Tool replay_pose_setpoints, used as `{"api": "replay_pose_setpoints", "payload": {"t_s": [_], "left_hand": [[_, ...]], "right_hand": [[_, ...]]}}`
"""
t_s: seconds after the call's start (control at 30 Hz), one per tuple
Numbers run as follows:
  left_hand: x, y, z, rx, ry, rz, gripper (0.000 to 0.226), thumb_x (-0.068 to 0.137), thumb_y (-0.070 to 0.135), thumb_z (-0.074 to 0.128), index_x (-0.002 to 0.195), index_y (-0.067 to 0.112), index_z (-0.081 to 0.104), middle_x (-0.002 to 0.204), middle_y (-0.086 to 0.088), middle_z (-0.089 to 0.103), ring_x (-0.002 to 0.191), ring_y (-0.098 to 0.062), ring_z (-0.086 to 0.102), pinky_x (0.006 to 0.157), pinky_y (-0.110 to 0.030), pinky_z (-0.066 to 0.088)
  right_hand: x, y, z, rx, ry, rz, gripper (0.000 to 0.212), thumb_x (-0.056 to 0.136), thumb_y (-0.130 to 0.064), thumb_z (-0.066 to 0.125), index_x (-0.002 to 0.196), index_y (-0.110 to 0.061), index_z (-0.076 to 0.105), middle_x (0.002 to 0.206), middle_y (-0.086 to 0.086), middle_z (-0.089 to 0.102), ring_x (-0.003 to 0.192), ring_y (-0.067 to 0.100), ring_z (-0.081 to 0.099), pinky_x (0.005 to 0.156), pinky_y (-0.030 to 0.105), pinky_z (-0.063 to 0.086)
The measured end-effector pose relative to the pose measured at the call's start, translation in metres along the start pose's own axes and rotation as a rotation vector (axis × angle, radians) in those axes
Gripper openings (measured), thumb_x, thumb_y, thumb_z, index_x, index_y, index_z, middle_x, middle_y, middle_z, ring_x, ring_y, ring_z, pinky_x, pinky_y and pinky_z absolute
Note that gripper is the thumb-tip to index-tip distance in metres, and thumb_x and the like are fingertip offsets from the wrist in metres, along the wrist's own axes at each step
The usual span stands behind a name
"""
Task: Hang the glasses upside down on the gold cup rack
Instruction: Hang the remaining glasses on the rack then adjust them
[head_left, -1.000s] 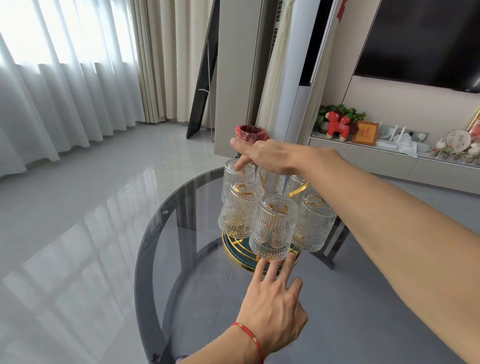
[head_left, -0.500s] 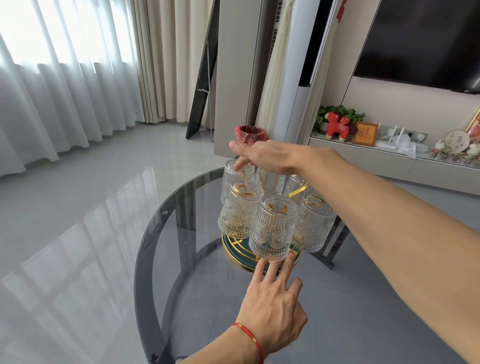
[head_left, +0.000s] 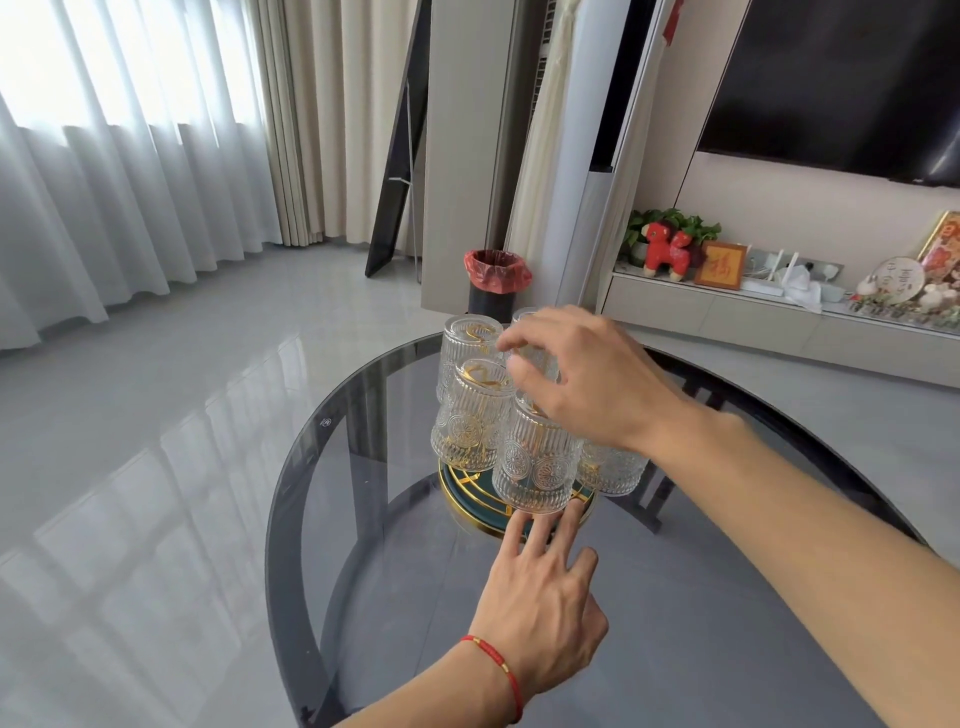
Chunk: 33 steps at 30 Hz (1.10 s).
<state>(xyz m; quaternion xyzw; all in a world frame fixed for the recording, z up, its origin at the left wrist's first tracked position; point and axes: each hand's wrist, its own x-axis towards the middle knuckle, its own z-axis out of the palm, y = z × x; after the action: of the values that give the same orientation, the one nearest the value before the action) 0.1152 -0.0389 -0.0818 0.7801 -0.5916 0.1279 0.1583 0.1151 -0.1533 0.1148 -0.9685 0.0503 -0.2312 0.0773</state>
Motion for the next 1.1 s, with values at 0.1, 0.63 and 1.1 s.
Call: {"api": "replay_pose_setpoints", "payload": {"t_s": [0.1,0.63,1.1], "left_hand": [[0.000,0.000,0.000,0.000,0.004,0.002,0.035,0.082,0.034,0.050,0.101,0.011,0.067,0.156,-0.020,0.046,0.124,-0.039,0.052,0.109,-0.054,0.039],[0.001,-0.001,0.000,-0.010,0.057,0.005,0.029,0.080,0.033,0.053,0.094,0.012,0.067,0.136,-0.016,0.057,0.120,-0.038,0.050,0.107,-0.051,0.039],[0.001,-0.001,0.003,0.024,0.036,-0.009,0.039,0.081,0.036,0.048,0.105,0.014,0.068,0.125,-0.014,0.060,0.119,-0.036,0.048,0.110,-0.051,0.038]], "right_hand": [[-0.019,-0.004,0.011,-0.125,-0.219,0.029,0.057,0.099,-0.057,0.044,0.150,-0.034,0.048,0.154,0.002,0.049,0.146,0.020,0.035,0.118,0.050,0.033],[-0.022,-0.030,0.034,-0.170,-0.268,0.059,0.072,0.093,-0.070,0.039,0.160,-0.045,0.028,0.160,0.014,0.036,0.152,0.026,0.025,0.124,0.053,0.015],[-0.024,-0.038,0.038,-0.295,-0.306,0.036,0.080,0.091,-0.062,0.040,0.163,-0.035,0.016,0.156,0.022,0.037,0.151,0.037,0.025,0.122,0.064,0.013]]}}
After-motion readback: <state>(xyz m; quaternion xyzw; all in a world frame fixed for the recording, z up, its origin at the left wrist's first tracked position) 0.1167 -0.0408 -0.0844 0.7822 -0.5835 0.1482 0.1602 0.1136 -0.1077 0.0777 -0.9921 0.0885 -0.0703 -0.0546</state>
